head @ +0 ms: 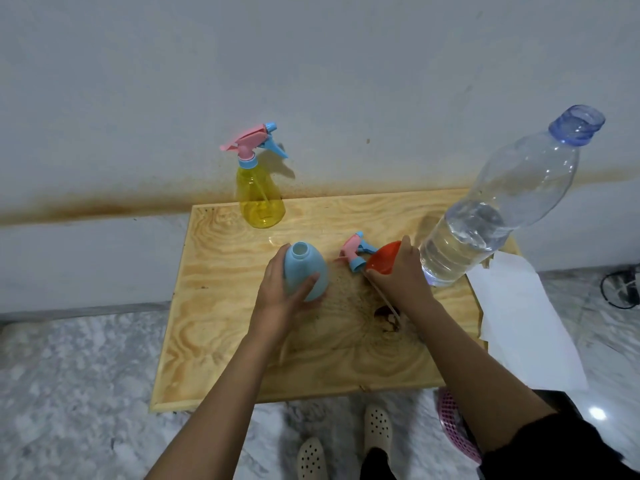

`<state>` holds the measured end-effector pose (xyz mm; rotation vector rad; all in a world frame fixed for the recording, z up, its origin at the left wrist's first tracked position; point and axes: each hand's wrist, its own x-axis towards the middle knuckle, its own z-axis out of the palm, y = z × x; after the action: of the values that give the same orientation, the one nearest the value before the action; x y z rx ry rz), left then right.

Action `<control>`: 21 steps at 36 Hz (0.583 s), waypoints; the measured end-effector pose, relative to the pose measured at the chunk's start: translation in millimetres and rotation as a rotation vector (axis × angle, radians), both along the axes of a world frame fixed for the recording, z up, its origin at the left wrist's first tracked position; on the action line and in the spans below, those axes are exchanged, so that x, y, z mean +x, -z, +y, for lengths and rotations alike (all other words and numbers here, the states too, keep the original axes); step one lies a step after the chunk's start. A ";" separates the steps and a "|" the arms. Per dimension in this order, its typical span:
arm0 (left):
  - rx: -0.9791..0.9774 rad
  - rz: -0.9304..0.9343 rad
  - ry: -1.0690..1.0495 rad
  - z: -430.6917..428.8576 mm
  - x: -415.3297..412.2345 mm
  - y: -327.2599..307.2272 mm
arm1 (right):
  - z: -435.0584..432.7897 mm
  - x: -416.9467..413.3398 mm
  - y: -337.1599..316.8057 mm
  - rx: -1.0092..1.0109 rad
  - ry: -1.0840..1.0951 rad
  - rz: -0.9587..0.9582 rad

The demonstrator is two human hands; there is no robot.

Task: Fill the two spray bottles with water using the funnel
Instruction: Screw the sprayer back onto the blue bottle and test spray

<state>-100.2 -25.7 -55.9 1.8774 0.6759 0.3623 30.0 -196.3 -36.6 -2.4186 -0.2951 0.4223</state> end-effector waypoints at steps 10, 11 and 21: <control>-0.005 -0.013 -0.068 10.6 -15.3 -4.0 | 2.4 7.5 -3.2 -0.033 -0.066 -0.144; -0.008 -0.013 -0.068 10.9 -15.6 -4.4 | 3.6 7.2 -5.8 -0.017 -0.072 -0.196; -0.029 -0.023 -0.059 11.9 -15.3 -2.6 | 32.1 6.1 -5.3 -0.072 -0.260 -0.312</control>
<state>-115.5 -13.7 -53.2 1.8258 0.7185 0.4096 36.1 -164.3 -31.2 -2.5230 -0.7478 0.1667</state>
